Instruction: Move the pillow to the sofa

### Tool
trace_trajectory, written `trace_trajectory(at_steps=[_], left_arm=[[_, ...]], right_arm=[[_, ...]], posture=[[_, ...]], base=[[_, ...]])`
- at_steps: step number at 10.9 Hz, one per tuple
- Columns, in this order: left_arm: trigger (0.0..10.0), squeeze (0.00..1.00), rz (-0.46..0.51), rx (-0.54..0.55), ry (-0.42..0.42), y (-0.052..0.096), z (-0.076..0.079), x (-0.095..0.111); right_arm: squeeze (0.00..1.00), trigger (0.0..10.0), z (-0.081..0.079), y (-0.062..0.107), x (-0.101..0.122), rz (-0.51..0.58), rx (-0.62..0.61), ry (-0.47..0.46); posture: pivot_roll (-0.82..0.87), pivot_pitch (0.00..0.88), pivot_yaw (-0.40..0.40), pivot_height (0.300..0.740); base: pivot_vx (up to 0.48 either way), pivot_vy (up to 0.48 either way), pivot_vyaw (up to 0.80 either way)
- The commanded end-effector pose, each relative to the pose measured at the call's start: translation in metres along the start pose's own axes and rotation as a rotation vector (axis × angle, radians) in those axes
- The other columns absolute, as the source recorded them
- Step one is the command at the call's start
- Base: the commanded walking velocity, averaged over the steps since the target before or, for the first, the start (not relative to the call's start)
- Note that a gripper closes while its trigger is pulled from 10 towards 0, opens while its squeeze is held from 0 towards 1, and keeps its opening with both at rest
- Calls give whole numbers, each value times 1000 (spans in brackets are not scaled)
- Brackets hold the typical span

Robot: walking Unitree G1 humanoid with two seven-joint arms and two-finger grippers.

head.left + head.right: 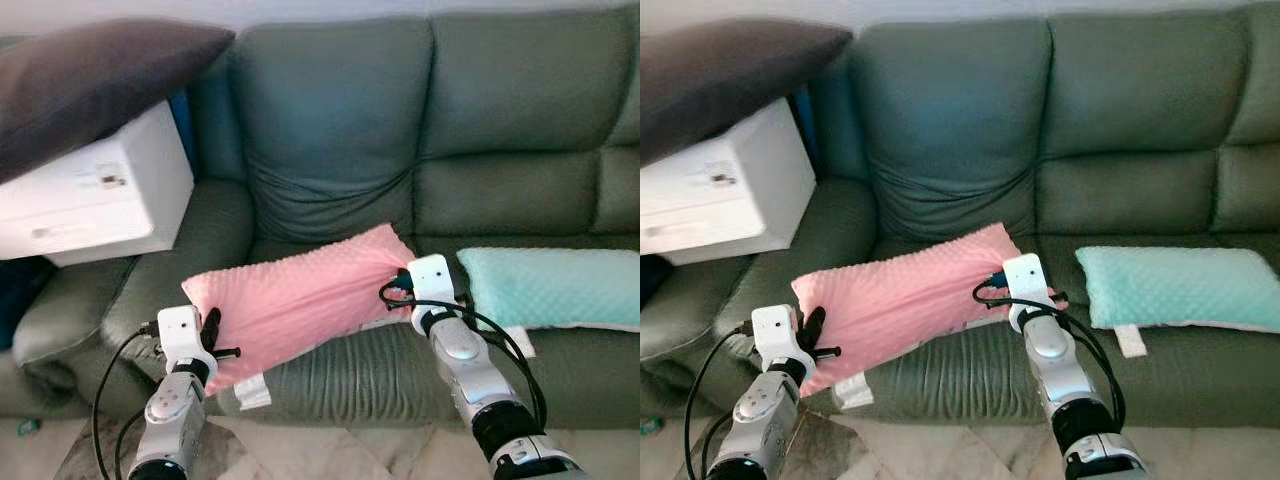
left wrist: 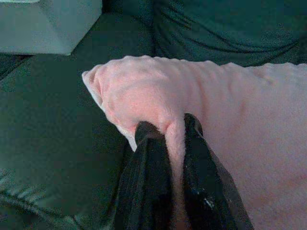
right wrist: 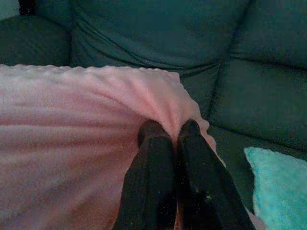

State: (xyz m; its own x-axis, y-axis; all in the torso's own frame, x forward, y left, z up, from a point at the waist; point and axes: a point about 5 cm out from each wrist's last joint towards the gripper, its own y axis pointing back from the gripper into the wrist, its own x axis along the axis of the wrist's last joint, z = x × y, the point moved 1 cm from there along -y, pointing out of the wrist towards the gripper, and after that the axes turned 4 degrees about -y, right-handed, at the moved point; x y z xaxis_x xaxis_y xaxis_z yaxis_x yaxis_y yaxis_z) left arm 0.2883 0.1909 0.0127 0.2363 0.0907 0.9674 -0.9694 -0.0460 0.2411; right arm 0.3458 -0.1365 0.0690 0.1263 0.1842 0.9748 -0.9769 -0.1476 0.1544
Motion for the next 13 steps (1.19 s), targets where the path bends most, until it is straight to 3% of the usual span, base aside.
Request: trace_trajectory(at_steps=[1,4,6,8,13], left_arm=[[10000,0,18,6,4,-1,-2,4],[10000,0,2,28,4,0,-4,1],[10000,0,-64,99,9,0,-11,-8],[10000,0,-71,130,34,1,-19,-8],[10000,0,-98,147,18,0,-25,-8]], right_arm=[[0,10000,13,1,4,25,-39,2],[0,10000,13,4,1,19,-31,5],[0,10000,13,6,-2,7,-22,4],[0,10000,13,6,-3,2,-15,-1],[0,10000,10,6,-3,2,-5,-11]], posture=[[-201,7,94,740],[-201,13,95,740],[-202,16,97,740],[-199,18,97,740],[-197,22,102,740]], base=[[465,0,0],[451,0,0],[0,0,0],[0,0,0],[0,457,0]])
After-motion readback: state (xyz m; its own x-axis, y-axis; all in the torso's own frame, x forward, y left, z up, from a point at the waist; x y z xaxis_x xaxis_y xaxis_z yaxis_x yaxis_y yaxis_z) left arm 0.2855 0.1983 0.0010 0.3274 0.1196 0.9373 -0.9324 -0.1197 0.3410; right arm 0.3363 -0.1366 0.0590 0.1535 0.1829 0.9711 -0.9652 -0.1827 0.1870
